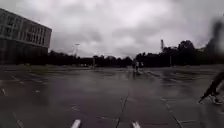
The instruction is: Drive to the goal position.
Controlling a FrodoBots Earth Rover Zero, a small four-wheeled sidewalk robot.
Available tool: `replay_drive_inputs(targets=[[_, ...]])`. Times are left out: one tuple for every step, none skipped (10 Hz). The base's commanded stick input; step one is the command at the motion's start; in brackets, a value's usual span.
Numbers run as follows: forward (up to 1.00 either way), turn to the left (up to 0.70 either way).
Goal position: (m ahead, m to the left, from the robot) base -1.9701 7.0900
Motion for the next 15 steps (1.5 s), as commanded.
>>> replay_drive_inputs(targets=[[1.0,0.0],[1.0,0.0],[1.0,0.0],[1.0,0.0],[1.0,0.0],[1.0,0.0],[1.0,0.0],[1.0,0.0],[1.0,0.0],[1.0,0.0],[1.0,0.0],[1.0,0.0],[1.0,0.0],[1.0,0.0],[1.0,0.0]])
